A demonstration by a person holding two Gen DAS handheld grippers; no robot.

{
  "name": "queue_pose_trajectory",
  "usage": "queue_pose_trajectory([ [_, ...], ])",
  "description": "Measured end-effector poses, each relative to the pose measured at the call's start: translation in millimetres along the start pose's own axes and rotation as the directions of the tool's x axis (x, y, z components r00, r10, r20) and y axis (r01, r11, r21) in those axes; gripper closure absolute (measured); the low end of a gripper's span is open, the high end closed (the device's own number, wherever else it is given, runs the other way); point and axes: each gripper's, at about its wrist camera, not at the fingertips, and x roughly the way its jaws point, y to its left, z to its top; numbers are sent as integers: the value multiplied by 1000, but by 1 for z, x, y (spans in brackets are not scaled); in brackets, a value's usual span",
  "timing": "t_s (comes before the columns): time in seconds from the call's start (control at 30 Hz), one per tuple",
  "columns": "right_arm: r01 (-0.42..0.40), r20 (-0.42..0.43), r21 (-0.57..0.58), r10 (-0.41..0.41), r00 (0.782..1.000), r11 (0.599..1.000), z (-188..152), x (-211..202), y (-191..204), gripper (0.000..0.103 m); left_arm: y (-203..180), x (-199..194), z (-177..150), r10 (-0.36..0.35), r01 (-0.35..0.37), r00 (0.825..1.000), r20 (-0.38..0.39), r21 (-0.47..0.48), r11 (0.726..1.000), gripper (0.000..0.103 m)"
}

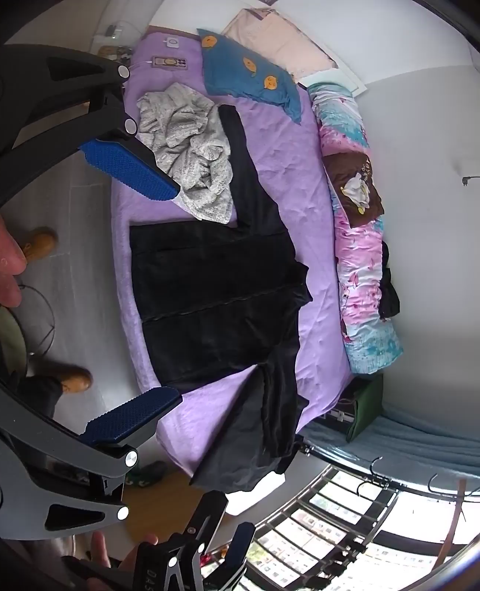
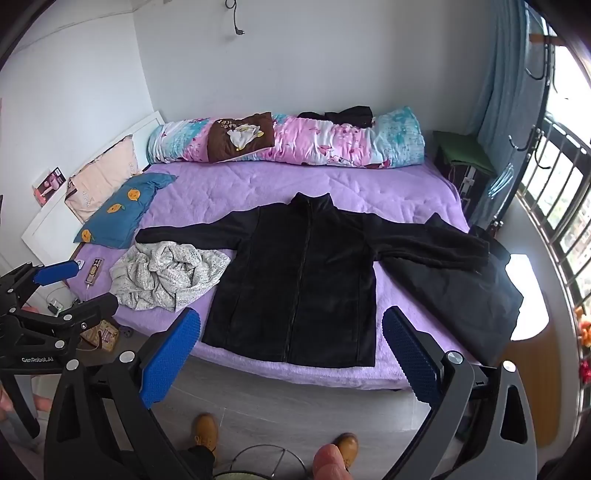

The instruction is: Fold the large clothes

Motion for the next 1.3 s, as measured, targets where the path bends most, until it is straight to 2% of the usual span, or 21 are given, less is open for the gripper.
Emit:
queue_pose_trajectory([
  [0.2,1,2,1,-1,1000,1000,1,-1,1,6,14,2,-1,3,-3,1000,-1,-6,1000,6],
  [1.3,-3,5,1,3,1000,1000,3,-1,1,6,11,1,-3,13,-13,1000,0,-6,1000,6],
])
